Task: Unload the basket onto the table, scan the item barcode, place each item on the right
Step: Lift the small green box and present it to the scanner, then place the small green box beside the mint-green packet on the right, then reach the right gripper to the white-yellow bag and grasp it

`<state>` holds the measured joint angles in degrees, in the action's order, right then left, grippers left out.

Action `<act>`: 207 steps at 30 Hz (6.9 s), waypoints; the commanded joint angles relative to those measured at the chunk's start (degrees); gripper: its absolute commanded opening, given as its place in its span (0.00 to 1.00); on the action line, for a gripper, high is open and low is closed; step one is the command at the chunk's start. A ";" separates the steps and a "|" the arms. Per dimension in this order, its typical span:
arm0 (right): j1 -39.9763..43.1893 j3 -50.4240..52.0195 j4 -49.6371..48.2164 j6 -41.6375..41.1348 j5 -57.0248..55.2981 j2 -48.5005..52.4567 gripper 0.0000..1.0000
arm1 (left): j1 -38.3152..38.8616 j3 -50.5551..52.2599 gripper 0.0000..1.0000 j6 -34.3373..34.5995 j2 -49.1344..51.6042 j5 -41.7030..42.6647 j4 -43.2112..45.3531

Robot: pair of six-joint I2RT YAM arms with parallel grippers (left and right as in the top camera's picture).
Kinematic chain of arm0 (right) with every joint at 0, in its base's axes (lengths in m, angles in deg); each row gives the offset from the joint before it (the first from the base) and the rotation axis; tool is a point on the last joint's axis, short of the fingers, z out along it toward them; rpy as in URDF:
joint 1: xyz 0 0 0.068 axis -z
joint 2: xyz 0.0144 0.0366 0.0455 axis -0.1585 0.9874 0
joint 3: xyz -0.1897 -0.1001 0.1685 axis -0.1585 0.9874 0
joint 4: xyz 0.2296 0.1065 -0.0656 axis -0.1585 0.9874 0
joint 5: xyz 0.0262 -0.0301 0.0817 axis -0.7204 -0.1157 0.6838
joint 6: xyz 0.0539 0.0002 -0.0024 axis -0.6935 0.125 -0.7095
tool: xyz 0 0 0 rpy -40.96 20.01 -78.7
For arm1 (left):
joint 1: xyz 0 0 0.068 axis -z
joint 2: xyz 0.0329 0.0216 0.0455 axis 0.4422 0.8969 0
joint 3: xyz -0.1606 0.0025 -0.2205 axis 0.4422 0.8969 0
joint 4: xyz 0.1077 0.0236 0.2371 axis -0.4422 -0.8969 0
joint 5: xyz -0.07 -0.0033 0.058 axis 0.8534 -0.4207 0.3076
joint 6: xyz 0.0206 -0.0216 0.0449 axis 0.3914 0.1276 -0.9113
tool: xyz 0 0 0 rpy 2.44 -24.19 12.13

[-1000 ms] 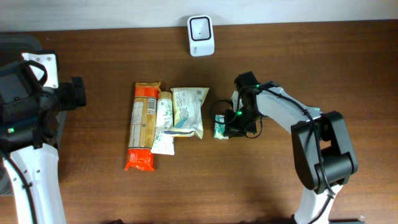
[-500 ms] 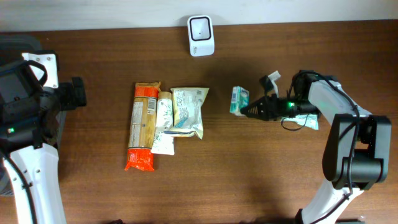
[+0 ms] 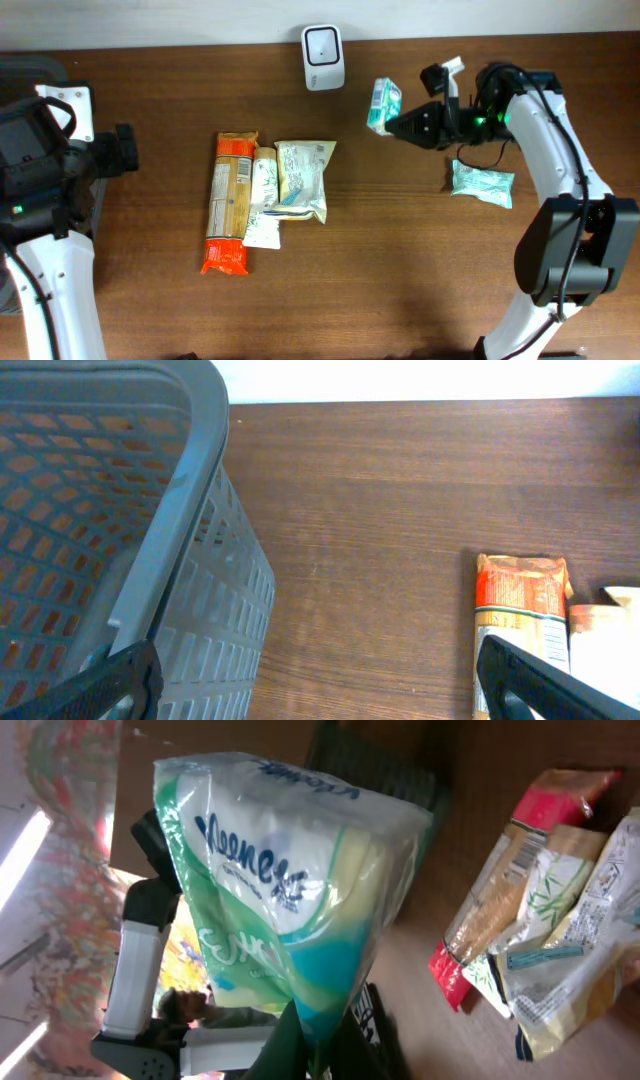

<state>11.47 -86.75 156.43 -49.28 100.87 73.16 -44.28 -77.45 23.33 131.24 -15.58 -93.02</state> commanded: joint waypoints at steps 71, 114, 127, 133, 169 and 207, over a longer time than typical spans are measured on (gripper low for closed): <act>-26.01 -37.99 -2.84 -30.86 -104.13 13.07 0.04 | -0.24 -0.57 0.99 -0.90 -0.07 0.61 0.07; -31.01 -20.26 -11.45 -32.17 -60.19 15.28 0.44 | -0.24 -0.57 0.99 -0.90 -0.07 0.61 0.04; -35.21 -12.55 -2.86 -37.97 -77.77 18.71 0.43 | -0.24 -0.57 0.99 -0.90 -0.07 0.61 0.07; -24.76 -13.14 -5.09 -36.63 -80.52 18.69 0.44 | -0.24 -0.57 0.99 -0.90 -0.07 0.61 0.04; -18.86 -17.31 -1.88 5.44 -48.57 31.06 0.58 | -0.24 -0.57 0.99 -0.90 -0.07 0.61 0.07; -14.91 -27.21 -5.05 -9.35 -59.36 27.12 0.99 | -0.24 -0.57 0.99 -0.90 -0.07 0.61 0.07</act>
<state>-1.62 -113.85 151.69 -61.17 38.64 100.48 -44.28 -77.45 23.33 131.24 -15.58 -93.02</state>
